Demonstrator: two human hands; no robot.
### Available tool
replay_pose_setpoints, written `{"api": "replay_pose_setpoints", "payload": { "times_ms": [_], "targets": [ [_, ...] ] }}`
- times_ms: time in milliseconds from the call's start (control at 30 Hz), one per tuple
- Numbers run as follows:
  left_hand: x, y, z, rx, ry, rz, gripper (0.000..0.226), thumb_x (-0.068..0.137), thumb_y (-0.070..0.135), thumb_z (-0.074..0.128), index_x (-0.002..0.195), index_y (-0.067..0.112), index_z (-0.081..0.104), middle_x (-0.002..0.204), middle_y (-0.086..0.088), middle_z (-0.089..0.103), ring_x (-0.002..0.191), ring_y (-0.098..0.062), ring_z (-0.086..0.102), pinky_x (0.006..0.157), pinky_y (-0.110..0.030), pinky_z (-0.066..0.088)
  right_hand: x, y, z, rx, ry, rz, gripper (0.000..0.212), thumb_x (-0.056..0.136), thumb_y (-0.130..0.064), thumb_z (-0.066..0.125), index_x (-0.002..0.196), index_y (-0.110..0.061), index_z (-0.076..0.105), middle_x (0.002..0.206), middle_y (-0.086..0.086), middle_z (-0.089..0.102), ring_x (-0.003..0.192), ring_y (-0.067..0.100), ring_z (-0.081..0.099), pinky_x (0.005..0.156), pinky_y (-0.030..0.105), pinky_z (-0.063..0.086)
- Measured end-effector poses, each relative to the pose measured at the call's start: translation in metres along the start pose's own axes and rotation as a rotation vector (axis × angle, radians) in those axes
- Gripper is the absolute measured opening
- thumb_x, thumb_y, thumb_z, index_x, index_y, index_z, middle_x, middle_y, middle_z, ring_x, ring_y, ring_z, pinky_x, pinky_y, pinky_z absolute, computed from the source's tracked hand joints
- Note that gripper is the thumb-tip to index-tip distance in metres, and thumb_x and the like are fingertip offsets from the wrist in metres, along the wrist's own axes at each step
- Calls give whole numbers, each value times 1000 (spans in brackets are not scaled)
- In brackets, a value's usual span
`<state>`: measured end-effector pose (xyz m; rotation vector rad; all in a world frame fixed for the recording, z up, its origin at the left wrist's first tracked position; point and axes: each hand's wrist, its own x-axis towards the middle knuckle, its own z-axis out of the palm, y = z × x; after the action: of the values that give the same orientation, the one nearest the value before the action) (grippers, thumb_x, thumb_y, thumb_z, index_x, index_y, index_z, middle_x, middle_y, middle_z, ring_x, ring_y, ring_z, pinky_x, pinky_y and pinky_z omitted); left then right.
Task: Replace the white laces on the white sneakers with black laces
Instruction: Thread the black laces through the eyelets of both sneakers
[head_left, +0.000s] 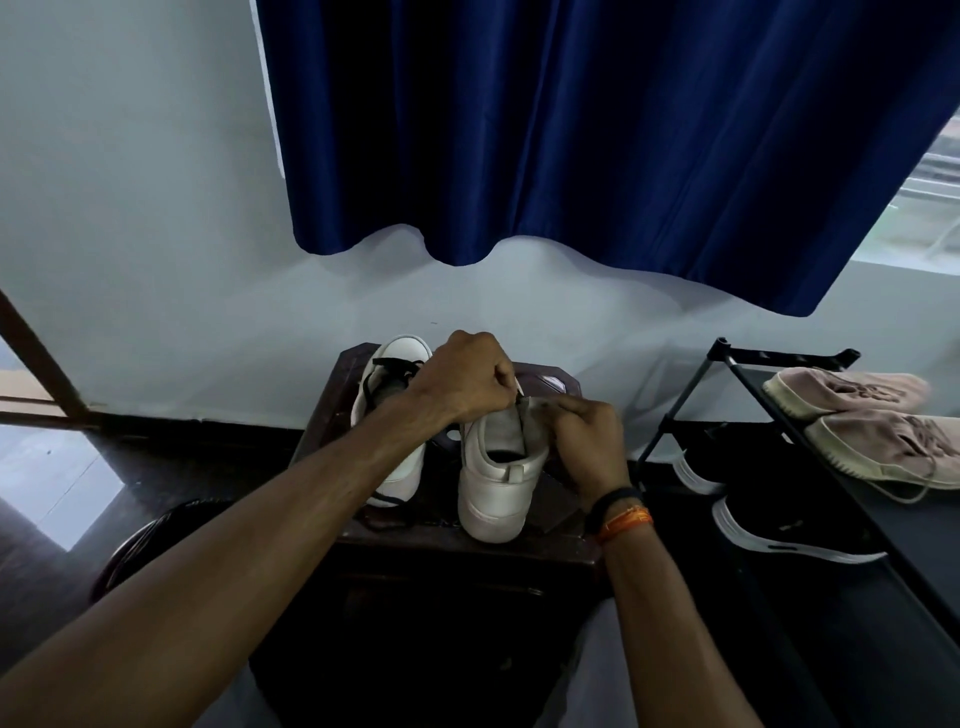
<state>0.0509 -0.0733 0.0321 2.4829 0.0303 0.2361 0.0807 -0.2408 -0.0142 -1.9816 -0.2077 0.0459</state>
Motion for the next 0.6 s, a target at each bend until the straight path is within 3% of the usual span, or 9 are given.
{"api": "replay_pose_setpoints", "payload": {
  "times_ms": [67,133,267,433,600],
  "targets": [
    [0,-2,4,14,0,2,13,78,10,71,79,19,81,79,7,76,78,-11,71,79,-36,61,0,0,0,181,-40,115,18,83,-15,65,71,-20,78,70,1,72,72,20,63,70,38,52],
    [-2,-3,7,18,9,-9,12,78,13,73,80,22,80,81,8,75,81,-12,70,77,-39,61,1,-2,-2,309,-66,209,15,84,-8,65,82,-12,79,83,11,76,78,25,69,68,36,55],
    [-5,-4,17,49,27,-21,15,78,15,70,80,27,79,83,10,73,87,-14,67,74,-37,58,-2,-6,-4,459,-93,307,14,87,-2,62,89,-6,76,78,8,71,63,15,64,51,22,49],
    [-5,-10,35,-78,114,-59,13,74,12,73,72,24,78,71,16,68,74,-7,63,73,-36,57,-1,-3,-4,521,-105,341,19,87,-2,63,102,0,75,87,10,74,71,18,67,58,24,53],
    [-10,-7,46,-183,233,-130,12,69,22,64,64,28,73,70,20,68,79,-6,66,77,-35,56,0,-1,-4,545,-106,353,20,86,-3,65,103,1,75,90,10,75,78,21,68,61,25,54]
  ]
}}
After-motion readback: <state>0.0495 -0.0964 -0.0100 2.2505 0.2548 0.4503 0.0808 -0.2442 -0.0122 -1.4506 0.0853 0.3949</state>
